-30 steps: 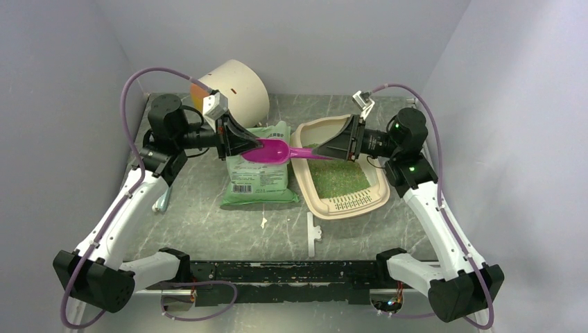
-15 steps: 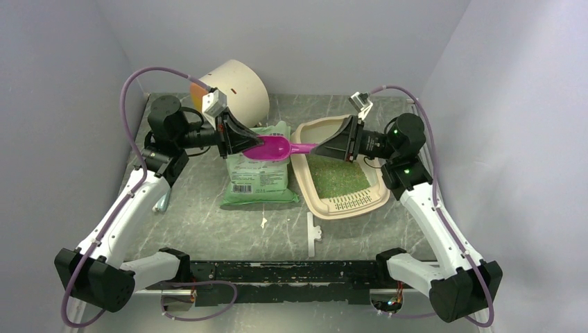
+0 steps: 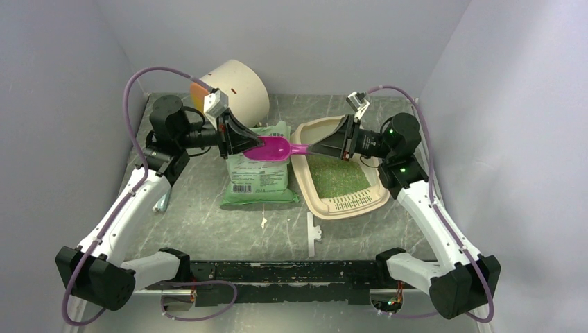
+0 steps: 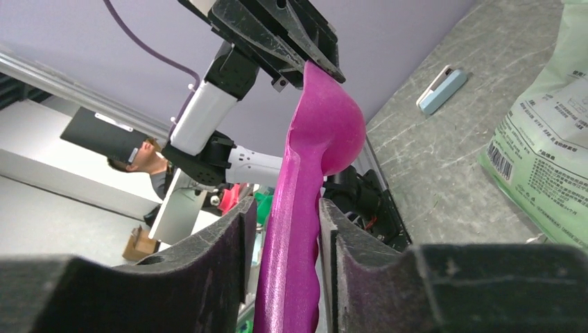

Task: Fill the litter box with clean litter
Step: Adjust the spatula.

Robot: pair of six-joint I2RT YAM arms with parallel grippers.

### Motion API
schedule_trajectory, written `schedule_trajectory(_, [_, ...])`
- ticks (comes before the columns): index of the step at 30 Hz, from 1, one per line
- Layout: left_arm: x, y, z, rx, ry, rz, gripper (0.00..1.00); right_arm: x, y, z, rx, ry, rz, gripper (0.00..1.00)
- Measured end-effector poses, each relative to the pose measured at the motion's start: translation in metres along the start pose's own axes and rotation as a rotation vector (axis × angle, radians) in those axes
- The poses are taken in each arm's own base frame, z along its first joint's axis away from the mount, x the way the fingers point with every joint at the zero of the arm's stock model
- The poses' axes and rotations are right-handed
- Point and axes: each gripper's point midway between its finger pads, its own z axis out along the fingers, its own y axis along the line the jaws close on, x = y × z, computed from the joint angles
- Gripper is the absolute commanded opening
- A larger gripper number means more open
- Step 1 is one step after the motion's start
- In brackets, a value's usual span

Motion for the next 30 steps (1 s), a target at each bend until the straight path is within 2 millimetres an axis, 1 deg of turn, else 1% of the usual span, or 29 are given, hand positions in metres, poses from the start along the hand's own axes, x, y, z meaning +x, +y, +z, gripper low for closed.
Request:
schedule_trajectory(2, [0.0015,0.0002,-0.0002,-0.001,0.004,-0.002,0.05,-0.0008,-0.002,0.0008,0.004,-0.003,0.005,0.33])
schedule_trajectory(4, [0.0018,0.0004,-0.0002,-0.001,0.005,0.001,0.05,-0.0008,-0.003,0.0011,0.006,-0.002,0.007,0.24])
schedule_trajectory(5, [0.0018,0.0006,-0.0002,-0.002,0.005,0.002,0.05,-0.0009,-0.0036,0.0013,0.006,-0.002,0.007,0.22])
schedule_trajectory(7, [0.0017,0.0014,-0.0002,-0.007,0.005,0.002,0.05,-0.0016,-0.0061,0.0018,0.014,-0.006,0.01,0.13])
schedule_trajectory(10, [0.0019,0.0019,-0.0002,-0.01,0.005,0.0,0.05,-0.0019,-0.007,0.002,0.016,-0.008,0.011,0.06])
schedule_trajectory(11, [0.0018,0.0021,-0.0002,-0.011,0.005,0.0,0.05,-0.002,-0.007,0.002,0.017,-0.008,0.011,0.06])
schedule_trajectory(12, [0.0018,0.0022,-0.0002,-0.012,0.005,0.0,0.05,-0.0021,-0.0072,0.002,0.017,-0.009,0.011,0.1])
schedule_trajectory(14, [0.0023,0.0031,-0.0002,-0.016,0.005,-0.002,0.05,-0.0027,-0.0084,0.0022,0.023,-0.014,0.014,0.29])
schedule_trajectory(15, [0.0026,0.0035,-0.0002,-0.019,0.005,-0.003,0.05,-0.0026,-0.0089,0.0023,0.025,-0.014,0.015,0.34])
schedule_trajectory(18, [0.0028,0.004,-0.0002,-0.021,0.006,-0.005,0.05,-0.0027,-0.009,0.0023,0.026,-0.015,0.017,0.36])
schedule_trajectory(22, [0.0032,0.0046,-0.0002,-0.025,0.006,-0.006,0.05,-0.0002,-0.0081,0.002,0.017,-0.003,0.02,0.36])
schedule_trajectory(24, [0.0035,0.0046,-0.0002,-0.024,0.006,-0.007,0.05,0.0011,-0.0071,0.0018,0.012,0.004,0.023,0.3])
schedule_trajectory(28, [0.0037,0.0042,-0.0002,-0.022,0.007,-0.007,0.05,0.0016,-0.0083,0.0017,0.016,0.005,0.019,0.09])
schedule_trajectory(29, [0.0039,0.0039,-0.0003,-0.02,0.008,-0.005,0.07,0.0017,-0.0087,0.0016,0.017,0.005,0.018,0.03])
schedule_trajectory(30, [0.0043,0.004,-0.0003,-0.02,0.009,-0.005,0.2,0.0016,-0.0092,0.0017,0.019,0.005,0.015,0.0])
